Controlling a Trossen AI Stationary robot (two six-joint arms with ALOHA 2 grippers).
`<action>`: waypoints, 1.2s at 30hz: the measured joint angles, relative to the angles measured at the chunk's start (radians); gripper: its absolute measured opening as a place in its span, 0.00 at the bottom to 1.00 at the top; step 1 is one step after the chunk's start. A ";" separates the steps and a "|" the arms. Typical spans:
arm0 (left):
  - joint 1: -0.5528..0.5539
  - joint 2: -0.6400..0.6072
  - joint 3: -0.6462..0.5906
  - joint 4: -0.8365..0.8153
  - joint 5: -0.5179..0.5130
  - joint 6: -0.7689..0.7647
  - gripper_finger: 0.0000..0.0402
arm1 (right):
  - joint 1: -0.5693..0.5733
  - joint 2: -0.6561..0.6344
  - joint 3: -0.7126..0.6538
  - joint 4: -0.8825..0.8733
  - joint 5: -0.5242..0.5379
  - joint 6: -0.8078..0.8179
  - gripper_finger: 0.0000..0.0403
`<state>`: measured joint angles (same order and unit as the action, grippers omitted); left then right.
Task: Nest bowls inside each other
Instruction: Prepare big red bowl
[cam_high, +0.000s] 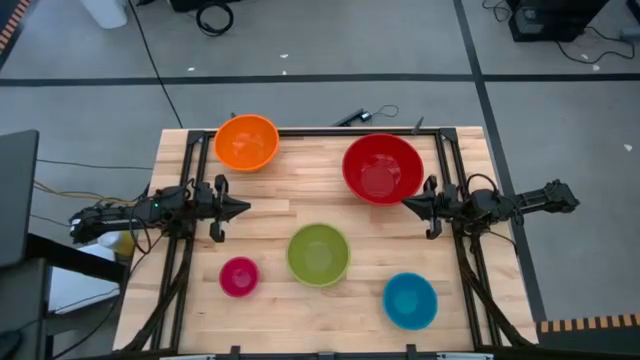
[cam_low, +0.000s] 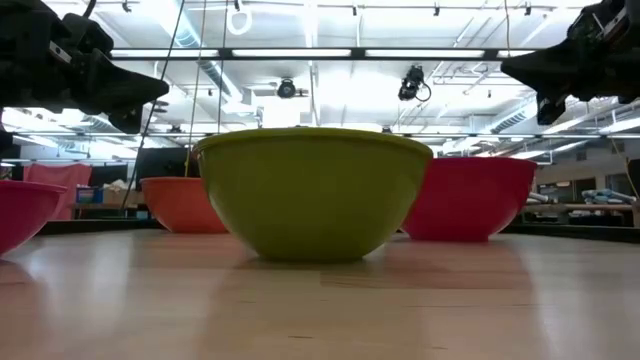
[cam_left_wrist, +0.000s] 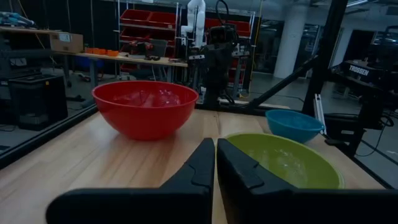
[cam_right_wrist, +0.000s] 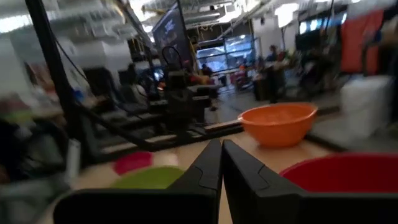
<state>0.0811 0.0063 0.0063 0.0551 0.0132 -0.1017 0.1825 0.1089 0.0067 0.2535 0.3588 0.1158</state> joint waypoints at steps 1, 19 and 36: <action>0.000 0.000 0.000 0.000 0.000 0.000 0.06 | 0.000 0.000 0.000 0.001 0.025 -0.054 0.06; -0.001 0.000 0.000 0.138 -0.010 -0.061 0.06 | -0.045 0.019 0.000 0.292 0.328 -0.202 0.06; 0.001 0.323 0.049 0.272 -0.208 -0.146 0.16 | -0.417 0.476 0.652 -0.691 0.415 0.043 0.06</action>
<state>0.0822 0.3289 0.0553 0.3268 -0.1951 -0.2477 -0.2344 0.5852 0.6583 -0.4380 0.7734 0.1585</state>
